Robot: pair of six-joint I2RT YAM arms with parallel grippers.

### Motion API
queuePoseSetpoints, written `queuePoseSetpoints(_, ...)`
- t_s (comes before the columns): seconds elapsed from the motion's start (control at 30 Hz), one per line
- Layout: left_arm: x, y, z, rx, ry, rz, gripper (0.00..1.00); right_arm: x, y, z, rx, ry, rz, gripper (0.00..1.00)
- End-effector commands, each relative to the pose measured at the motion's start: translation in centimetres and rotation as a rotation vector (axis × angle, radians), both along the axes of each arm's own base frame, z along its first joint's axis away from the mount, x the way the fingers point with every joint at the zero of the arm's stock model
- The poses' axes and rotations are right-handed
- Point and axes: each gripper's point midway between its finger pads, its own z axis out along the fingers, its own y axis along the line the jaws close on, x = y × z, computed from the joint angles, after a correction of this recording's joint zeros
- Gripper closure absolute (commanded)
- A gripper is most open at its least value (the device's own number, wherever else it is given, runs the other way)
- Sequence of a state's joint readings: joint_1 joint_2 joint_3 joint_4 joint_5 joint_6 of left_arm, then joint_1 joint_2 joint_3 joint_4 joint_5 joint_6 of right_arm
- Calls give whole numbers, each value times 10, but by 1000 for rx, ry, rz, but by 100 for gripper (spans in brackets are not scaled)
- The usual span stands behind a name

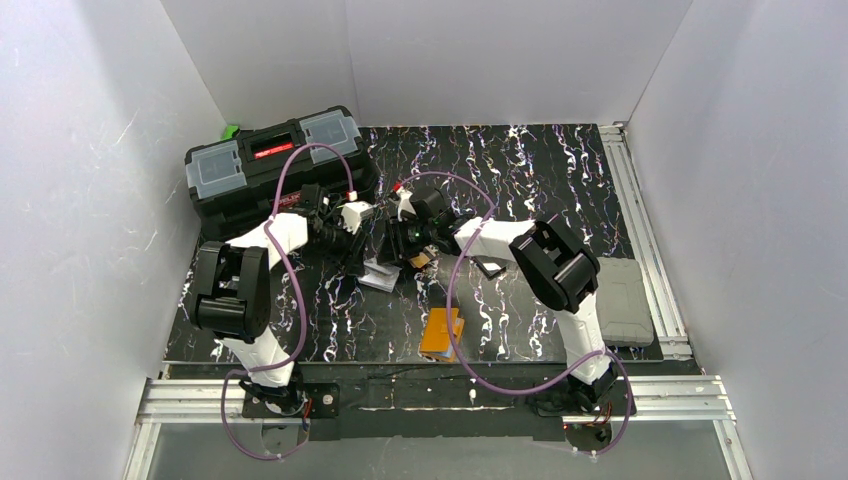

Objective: Put the credit cards into the card holder
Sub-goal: Pick up the credit card from the center of the board.

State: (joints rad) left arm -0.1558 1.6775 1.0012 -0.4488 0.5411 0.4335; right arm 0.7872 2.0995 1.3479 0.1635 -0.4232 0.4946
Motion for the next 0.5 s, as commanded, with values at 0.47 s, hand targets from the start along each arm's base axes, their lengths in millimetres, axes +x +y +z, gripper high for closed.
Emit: queuePoseSetpoints(0.47,2,-10,10,17,-50,-49,53,6,-3,6,41,-2,-9,53)
